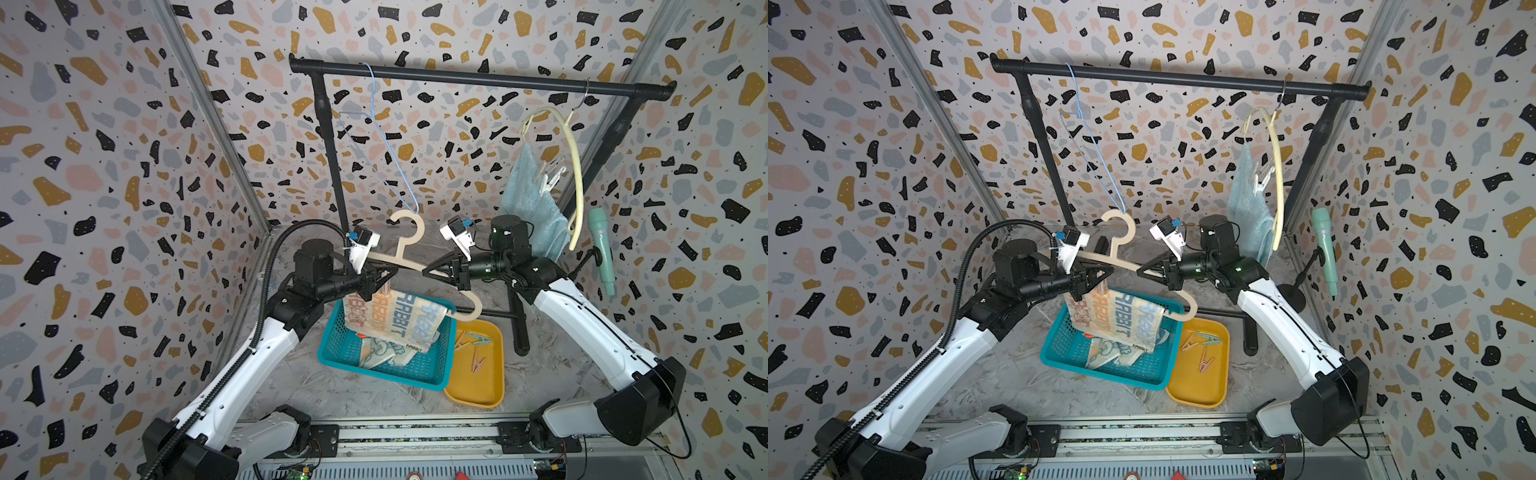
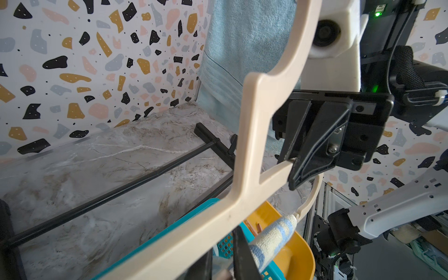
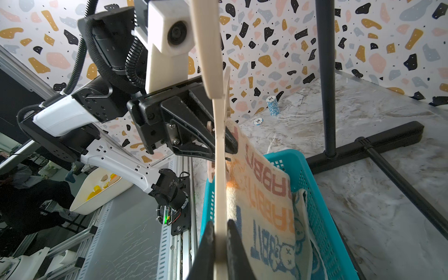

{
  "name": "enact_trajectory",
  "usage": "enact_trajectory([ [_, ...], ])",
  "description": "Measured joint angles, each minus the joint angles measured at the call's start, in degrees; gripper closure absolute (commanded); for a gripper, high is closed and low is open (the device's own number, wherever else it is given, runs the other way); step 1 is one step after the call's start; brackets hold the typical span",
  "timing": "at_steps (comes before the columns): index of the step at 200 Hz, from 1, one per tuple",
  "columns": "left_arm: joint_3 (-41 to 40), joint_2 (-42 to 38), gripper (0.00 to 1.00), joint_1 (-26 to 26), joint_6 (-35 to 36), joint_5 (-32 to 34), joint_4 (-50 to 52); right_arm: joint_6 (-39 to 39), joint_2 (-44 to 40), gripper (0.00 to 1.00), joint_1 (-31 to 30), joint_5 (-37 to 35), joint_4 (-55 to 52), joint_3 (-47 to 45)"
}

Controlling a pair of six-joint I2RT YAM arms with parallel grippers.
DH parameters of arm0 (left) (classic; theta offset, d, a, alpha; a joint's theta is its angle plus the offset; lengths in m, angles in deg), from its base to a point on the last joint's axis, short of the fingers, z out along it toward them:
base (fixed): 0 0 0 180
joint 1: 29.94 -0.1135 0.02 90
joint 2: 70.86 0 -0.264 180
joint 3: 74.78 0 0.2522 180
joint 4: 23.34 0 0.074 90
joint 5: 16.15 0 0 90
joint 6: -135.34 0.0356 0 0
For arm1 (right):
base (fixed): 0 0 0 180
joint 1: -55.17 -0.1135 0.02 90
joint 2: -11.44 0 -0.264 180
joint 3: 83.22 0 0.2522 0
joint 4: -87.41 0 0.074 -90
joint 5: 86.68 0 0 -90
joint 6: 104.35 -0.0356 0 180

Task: Remove the clothespins securing towels to the hanger
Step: Remove the clothespin from the hanger.

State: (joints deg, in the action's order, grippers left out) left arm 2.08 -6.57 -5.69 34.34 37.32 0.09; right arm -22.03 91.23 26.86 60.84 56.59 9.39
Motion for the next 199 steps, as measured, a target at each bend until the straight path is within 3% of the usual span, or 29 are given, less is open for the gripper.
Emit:
enact_trajectory([
  [110, -2.47, -8.98, 1.0, 1.81, -1.88, 4.44, -0.63, -2.45, 0.96, 1.0, -0.26, -2.67, 2.78, -0.02],
  [199, -8.11, -12.96, 1.0, 13.09, -2.21, 13.42, 0.52, -4.11, 1.97, 1.0, -0.33, -4.33, 4.15, -0.07],
])
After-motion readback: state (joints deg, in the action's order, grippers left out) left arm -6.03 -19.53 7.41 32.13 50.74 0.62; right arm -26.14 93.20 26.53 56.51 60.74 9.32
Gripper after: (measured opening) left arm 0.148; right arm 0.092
